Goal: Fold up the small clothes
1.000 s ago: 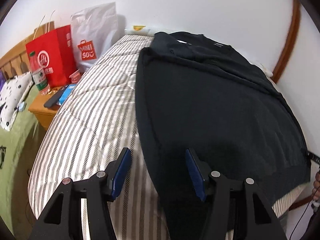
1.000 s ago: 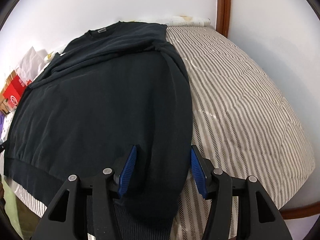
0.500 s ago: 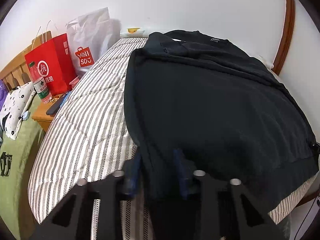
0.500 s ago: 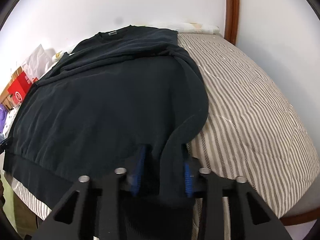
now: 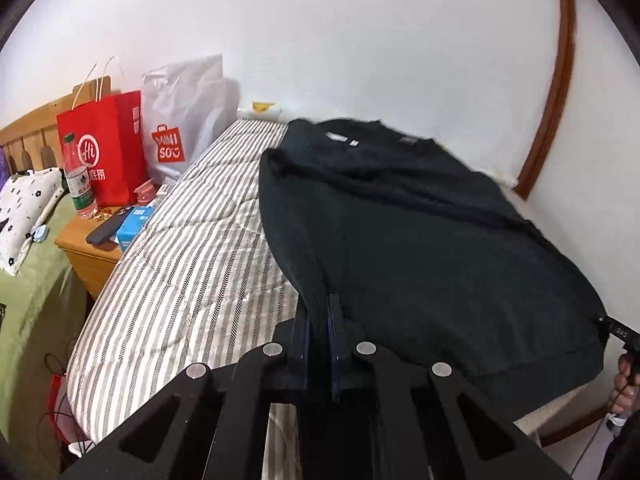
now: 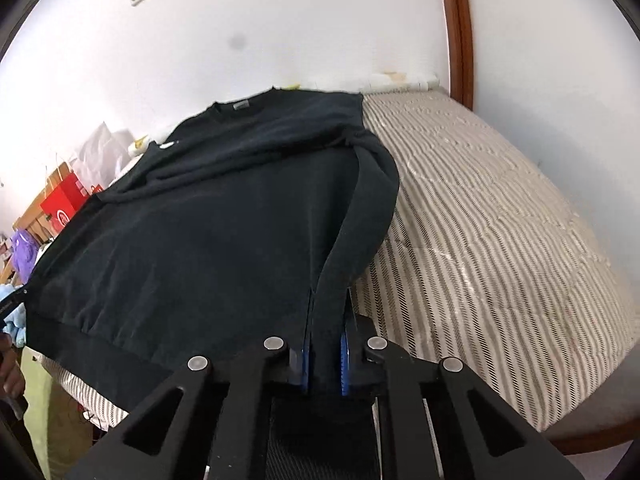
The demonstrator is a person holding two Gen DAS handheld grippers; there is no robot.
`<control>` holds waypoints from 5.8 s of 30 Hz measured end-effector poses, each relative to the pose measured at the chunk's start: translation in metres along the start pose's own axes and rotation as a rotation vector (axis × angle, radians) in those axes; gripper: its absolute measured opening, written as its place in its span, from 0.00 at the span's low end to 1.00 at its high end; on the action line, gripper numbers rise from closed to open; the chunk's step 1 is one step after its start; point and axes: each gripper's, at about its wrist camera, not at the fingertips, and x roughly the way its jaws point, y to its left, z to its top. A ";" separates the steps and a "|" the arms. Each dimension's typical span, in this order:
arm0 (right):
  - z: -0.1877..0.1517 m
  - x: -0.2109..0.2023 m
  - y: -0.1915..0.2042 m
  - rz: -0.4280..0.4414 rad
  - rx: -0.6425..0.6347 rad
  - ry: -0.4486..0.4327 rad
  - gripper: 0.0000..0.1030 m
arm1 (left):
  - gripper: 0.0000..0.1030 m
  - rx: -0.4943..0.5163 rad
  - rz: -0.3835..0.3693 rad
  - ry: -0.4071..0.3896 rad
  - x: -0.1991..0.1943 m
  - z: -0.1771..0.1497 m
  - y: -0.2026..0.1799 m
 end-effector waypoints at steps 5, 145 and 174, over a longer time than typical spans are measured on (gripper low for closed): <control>-0.011 -0.031 -0.002 0.030 -0.018 -0.045 0.10 | 0.07 0.027 -0.030 -0.048 -0.031 -0.011 0.002; 0.136 0.165 -0.027 -0.045 0.022 0.037 0.22 | 0.19 -0.131 0.077 0.083 0.168 0.095 0.052; 0.026 0.031 -0.042 0.008 0.076 0.000 0.24 | 0.18 -0.052 0.067 0.059 0.017 -0.006 0.046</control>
